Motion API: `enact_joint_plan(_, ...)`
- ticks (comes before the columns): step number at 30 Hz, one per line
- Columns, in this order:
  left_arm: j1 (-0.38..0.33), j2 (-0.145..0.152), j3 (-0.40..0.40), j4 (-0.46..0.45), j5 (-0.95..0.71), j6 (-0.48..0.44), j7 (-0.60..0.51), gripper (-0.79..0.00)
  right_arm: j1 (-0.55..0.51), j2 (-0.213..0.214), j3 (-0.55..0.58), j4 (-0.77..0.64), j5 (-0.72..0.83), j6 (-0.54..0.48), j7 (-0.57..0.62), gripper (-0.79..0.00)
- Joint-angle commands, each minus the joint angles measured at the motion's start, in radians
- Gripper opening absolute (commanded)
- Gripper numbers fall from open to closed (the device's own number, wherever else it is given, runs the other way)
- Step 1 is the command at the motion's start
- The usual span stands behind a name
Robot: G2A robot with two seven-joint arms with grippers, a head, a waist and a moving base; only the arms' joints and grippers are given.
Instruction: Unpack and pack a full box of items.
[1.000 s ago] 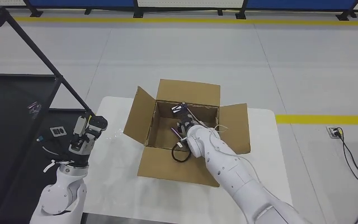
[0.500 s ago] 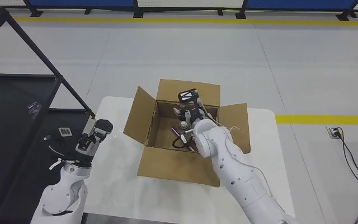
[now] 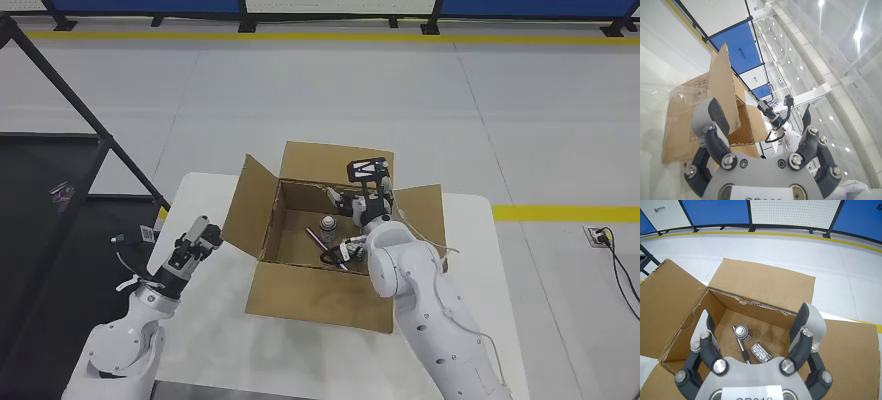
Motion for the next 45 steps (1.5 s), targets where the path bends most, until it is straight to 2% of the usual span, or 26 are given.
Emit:
enact_joint_plan(1,-0.009,-0.002,0.02,0.003,0.005,0.004,-0.004,0.0,-0.009,0.001,0.023,-0.003,0.046,-0.018,-0.015,0.0)
enact_joint_plan(8,-0.034,-0.008,0.089,0.008,0.026,0.009,-0.021,0.0,-0.089,0.026,0.22,-0.09,0.314,-0.218,-0.026,0.0)
enact_joint_plan(15,-0.068,-0.014,0.158,0.004,0.045,0.021,-0.056,0.0,-0.198,0.063,0.445,-0.2,0.523,-0.346,0.065,0.0)
enact_joint_plan(20,-0.099,-0.02,0.207,0.016,0.053,0.032,-0.068,0.0,-0.259,0.085,0.592,-0.217,0.756,-0.445,0.132,0.0)
enact_joint_plan(32,-0.186,-0.034,0.29,0.095,0.073,0.06,-0.069,0.0,-0.267,0.087,0.599,-0.215,0.763,-0.443,0.135,0.0)
enact_joint_plan(36,-0.211,-0.04,0.314,0.134,0.072,0.064,-0.062,0.0,-0.262,0.098,0.617,-0.167,0.779,-0.381,0.173,0.0)
enact_joint_plan(39,-0.223,-0.043,0.326,0.155,0.069,0.065,-0.058,0.0,-0.233,0.106,0.619,-0.131,0.701,-0.267,0.158,0.0)
enact_joint_plan(45,-0.24,-0.047,0.34,0.182,0.07,0.072,-0.059,0.0,-0.191,0.121,0.62,-0.062,0.785,-0.293,0.26,0.0)
